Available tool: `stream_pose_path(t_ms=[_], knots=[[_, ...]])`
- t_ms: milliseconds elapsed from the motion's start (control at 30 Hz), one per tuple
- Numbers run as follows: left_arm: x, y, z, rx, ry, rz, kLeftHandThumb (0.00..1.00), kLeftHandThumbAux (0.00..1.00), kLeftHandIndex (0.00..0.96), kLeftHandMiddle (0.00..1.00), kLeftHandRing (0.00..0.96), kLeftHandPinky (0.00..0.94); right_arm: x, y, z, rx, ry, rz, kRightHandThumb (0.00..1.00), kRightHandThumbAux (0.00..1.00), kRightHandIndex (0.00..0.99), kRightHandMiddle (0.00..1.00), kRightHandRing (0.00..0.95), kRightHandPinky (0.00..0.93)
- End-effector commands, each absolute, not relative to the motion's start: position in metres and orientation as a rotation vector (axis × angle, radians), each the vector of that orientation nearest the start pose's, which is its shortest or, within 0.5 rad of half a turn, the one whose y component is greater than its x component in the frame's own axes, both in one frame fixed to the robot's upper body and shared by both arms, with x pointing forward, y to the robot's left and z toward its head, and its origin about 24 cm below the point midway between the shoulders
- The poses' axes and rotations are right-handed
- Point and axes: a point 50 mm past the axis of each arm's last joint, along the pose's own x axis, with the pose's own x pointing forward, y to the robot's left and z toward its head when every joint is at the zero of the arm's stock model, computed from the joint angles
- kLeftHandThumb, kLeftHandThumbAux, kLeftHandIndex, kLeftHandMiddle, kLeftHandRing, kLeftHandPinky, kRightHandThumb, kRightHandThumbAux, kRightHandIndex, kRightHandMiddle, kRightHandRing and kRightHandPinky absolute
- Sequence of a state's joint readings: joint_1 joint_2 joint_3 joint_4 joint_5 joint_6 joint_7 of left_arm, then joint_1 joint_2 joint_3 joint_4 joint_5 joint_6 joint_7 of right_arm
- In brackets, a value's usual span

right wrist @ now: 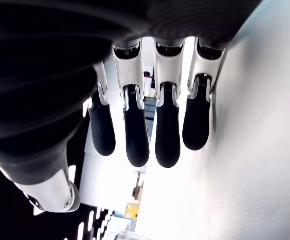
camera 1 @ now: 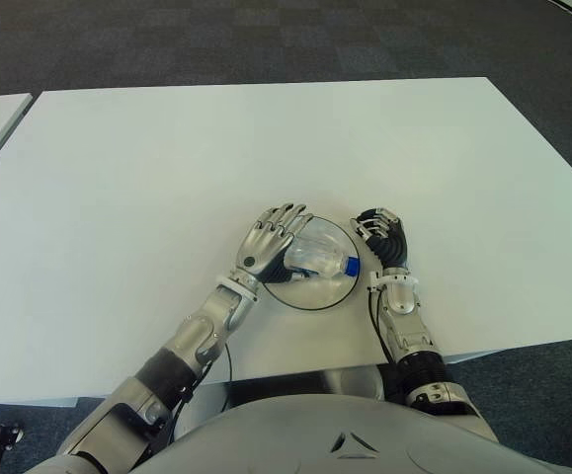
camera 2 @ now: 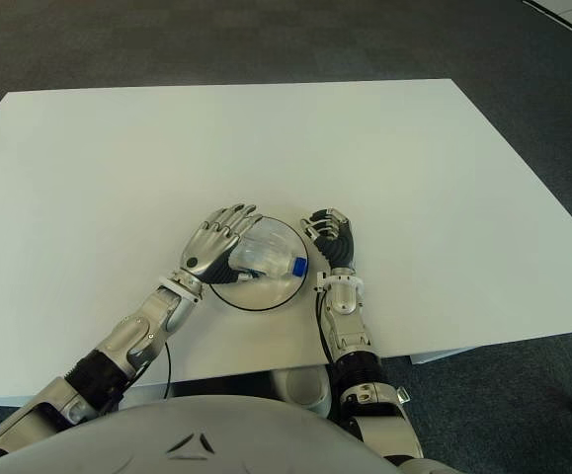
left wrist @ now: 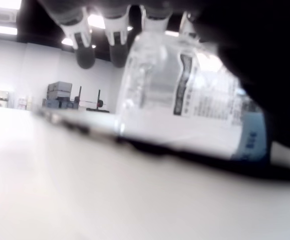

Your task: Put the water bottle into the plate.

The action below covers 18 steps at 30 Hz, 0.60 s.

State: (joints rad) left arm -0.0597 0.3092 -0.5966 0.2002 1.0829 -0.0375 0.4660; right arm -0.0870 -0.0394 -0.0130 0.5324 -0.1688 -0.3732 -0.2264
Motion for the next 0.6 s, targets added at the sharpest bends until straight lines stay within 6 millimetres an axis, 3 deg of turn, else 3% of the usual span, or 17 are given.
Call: stream_pose_path(t_ms=[33, 400, 600], knots=[[0.2240, 0.0908, 0.0037, 1.339, -0.477, -0.247, 0.162, 0.561, 0.000, 0.000, 0.000, 0.000, 0.2429, -0.1628, -0.0362, -0.203, 0.148, -0.149, 0.701, 0.733, 0.418, 0.470, 0.492, 0.496], [0.2246, 0.0931, 0.0079, 1.299, -0.515, -0.139, 0.093, 0.529, 0.000, 0.000, 0.000, 0.000, 0.2428, -0.1633, -0.0354, -0.204, 0.149, -0.153, 0.702, 0.732, 0.419, 0.481, 0.501, 0.502], [0.2235, 0.0983, 0.0125, 1.178, -0.490, -0.049, 0.066, 0.509, 0.000, 0.000, 0.000, 0.000, 0.2430, -0.1630, -0.0349, -0.194, 0.151, -0.159, 0.703, 0.732, 0.419, 0.483, 0.504, 0.510]])
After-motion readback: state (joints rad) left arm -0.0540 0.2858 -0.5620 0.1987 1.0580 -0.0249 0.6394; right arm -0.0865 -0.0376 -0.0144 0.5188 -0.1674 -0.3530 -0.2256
